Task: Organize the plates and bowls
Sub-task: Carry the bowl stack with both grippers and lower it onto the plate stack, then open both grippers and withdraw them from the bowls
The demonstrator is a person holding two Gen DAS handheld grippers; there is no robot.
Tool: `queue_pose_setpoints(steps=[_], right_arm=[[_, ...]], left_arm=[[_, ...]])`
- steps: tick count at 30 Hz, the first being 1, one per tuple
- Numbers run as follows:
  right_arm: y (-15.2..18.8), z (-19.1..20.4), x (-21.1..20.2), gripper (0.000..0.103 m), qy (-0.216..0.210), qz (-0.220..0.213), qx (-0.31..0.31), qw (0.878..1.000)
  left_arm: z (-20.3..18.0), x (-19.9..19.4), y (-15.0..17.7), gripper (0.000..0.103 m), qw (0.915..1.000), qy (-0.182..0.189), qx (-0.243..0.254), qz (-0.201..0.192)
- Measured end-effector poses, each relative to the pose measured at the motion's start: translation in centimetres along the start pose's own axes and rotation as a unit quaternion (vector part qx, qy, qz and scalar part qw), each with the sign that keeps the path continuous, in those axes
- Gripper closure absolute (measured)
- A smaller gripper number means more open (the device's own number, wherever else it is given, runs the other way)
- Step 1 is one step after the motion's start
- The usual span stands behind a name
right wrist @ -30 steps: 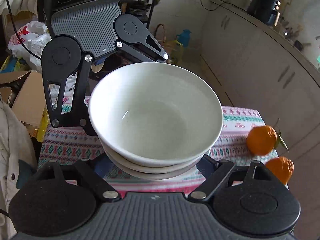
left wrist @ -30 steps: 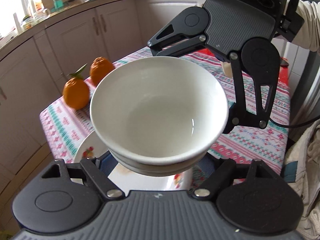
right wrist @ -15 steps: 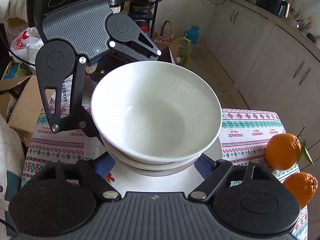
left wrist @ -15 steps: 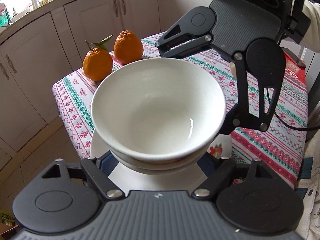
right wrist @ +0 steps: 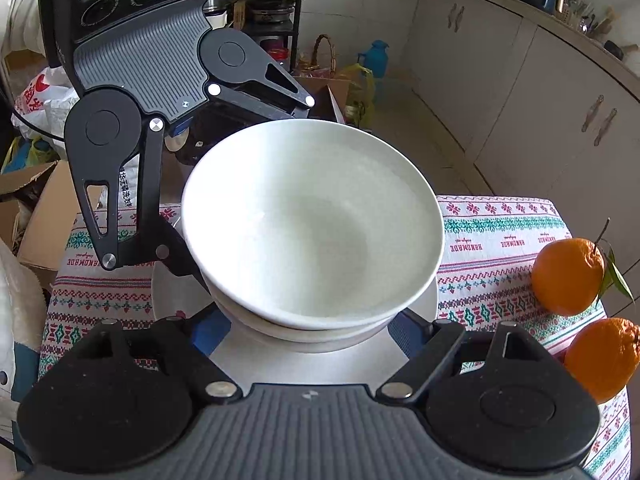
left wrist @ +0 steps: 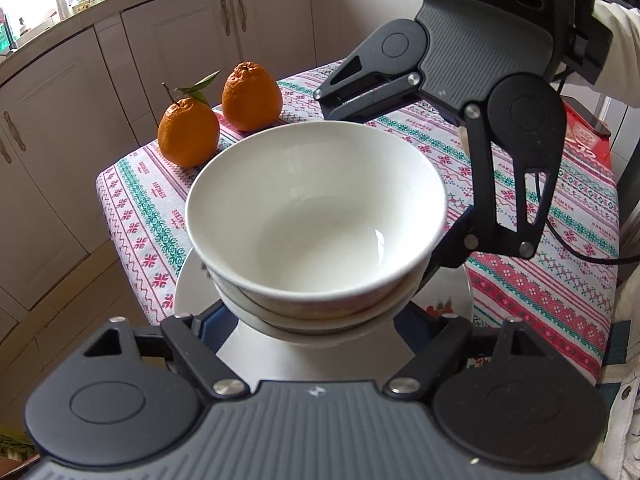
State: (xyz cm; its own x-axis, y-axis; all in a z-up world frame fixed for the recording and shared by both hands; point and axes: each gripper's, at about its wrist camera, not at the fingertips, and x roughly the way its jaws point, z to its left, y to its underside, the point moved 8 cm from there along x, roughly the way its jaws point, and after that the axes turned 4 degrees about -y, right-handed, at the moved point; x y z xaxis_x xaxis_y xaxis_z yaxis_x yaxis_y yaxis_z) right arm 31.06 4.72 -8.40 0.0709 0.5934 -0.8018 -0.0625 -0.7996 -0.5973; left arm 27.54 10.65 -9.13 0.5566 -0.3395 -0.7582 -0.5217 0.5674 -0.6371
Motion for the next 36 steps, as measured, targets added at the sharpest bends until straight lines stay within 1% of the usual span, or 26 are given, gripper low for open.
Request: queue_pose_setpoints(steps=[4,6,7,8,10,13,16,17,18,20,22,23,24,26,28,30,33,35,36], right_arm=[[0.1,0.1,-0.1,0.014,0.004,-0.003,0.004,1.000],[0.1,0.1,0.0,0.012,0.006,-0.005,0.006,1.000],[0.1,0.3,-0.1,0.007,0.005,-0.007,0.007,1.000],[0.1,0.5,-0.3,0.002,0.005,-0.009,0.008,1.000],[0.4,0.9,-0.7,0.001,0.015,-0.011,0.007,1.000],[1.0,1.3,-1.3,0.000,0.035,-0.008,0.017,0.999],[1.6,1.8,-2.4,0.000,0.069,-0.011,0.038,0.997],[1.7,2.0,-2.8,0.000,0.083,-0.014,0.047,0.995],[1.9,2.1,-3.2,0.000,0.097,-0.019,0.060,0.993],[2.3,2.5,-4.0,0.000,0.123,-0.021,0.094,0.988],[2.8,3.2,-4.8,0.000,0.151,-0.028,0.133,0.979],[3.0,3.5,-5.2,0.000,0.167,-0.031,0.150,0.974],[3.3,3.9,-5.7,0.000,0.189,-0.036,0.169,0.967],[3.9,4.6,-6.8,0.000,0.225,-0.049,0.203,0.952],[4.6,5.1,-8.1,0.000,0.267,-0.061,0.244,0.930],[5.4,5.9,-9.2,0.000,0.297,-0.073,0.287,0.908],[6.5,7.4,-11.2,0.000,0.323,-0.097,0.348,0.875],[6.9,8.3,-12.1,0.000,0.326,-0.112,0.375,0.861],[7.2,9.1,-12.7,0.000,0.331,-0.120,0.384,0.854]], left_arm=[[-0.1,-0.1,0.0,0.018,1.0000,-0.008,0.002,-0.004],[-0.2,-0.2,0.0,0.016,0.9998,-0.016,0.006,-0.008],[-0.2,-0.3,0.1,0.014,0.9997,-0.020,0.006,-0.011],[-0.2,-0.4,0.1,0.009,0.9996,-0.022,0.004,-0.015],[-0.3,-0.8,0.3,0.009,0.9994,-0.027,-0.002,-0.021],[-0.8,-1.5,0.9,0.007,0.9984,-0.051,-0.003,-0.024],[-1.6,-2.7,1.6,0.007,0.9969,-0.069,-0.015,-0.034],[-1.9,-3.3,1.7,0.007,0.9960,-0.077,-0.021,-0.041],[-2.2,-3.8,1.8,0.003,0.9948,-0.086,-0.027,-0.048],[-3.0,-5.0,2.0,0.001,0.9914,-0.105,-0.039,-0.068],[-3.8,-6.2,2.0,0.001,0.9868,-0.121,-0.054,-0.093],[-4.1,-6.9,1.9,0.001,0.9821,-0.137,-0.068,-0.110],[-4.5,-7.8,1.9,0.000,0.9759,-0.156,-0.086,-0.126],[-5.4,-9.0,1.8,0.001,0.9663,-0.179,-0.113,-0.147],[-6.3,-10.1,1.6,0.001,0.9573,-0.192,-0.144,-0.161],[-7.1,-10.9,1.5,0.001,0.9469,-0.213,-0.181,-0.159],[-8.1,-11.9,1.5,0.001,0.9290,-0.241,-0.235,-0.153],[-8.6,-12.2,1.6,0.001,0.9223,-0.252,-0.257,-0.140],[-9.1,-12.6,1.6,0.001,0.9195,-0.254,-0.264,-0.142]])
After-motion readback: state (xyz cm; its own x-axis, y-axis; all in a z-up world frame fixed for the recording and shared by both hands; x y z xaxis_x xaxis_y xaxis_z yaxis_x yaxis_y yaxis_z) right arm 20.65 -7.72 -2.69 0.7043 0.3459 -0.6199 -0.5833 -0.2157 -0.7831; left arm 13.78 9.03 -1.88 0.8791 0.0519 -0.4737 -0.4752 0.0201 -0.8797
